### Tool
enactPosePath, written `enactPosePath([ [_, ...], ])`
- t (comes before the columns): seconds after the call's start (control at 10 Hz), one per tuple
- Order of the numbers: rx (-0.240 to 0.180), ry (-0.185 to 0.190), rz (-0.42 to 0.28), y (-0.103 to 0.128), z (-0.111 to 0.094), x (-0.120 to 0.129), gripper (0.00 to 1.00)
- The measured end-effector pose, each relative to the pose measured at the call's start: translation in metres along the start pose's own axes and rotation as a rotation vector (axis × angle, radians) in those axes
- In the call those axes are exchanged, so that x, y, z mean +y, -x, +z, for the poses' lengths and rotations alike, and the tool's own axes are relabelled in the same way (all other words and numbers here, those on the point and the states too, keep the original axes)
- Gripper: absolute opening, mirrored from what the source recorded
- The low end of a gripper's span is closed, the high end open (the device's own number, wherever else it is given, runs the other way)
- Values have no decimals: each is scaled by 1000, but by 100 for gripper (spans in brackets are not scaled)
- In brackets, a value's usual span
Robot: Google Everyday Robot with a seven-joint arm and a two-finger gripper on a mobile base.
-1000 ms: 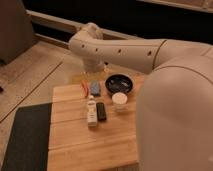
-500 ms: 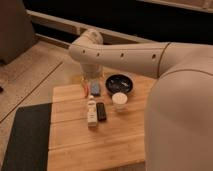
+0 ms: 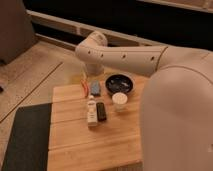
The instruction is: Place the white sponge in the ceramic bowl
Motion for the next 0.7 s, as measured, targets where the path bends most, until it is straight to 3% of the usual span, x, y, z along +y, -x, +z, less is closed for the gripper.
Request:
enactPosePath([
  [0.2, -24, -18, -37, 19, 17, -18, 65],
  [0.5, -7, -11, -14, 30, 46, -41, 65],
  [0.7, 3, -5, -7, 32, 54, -40, 65],
])
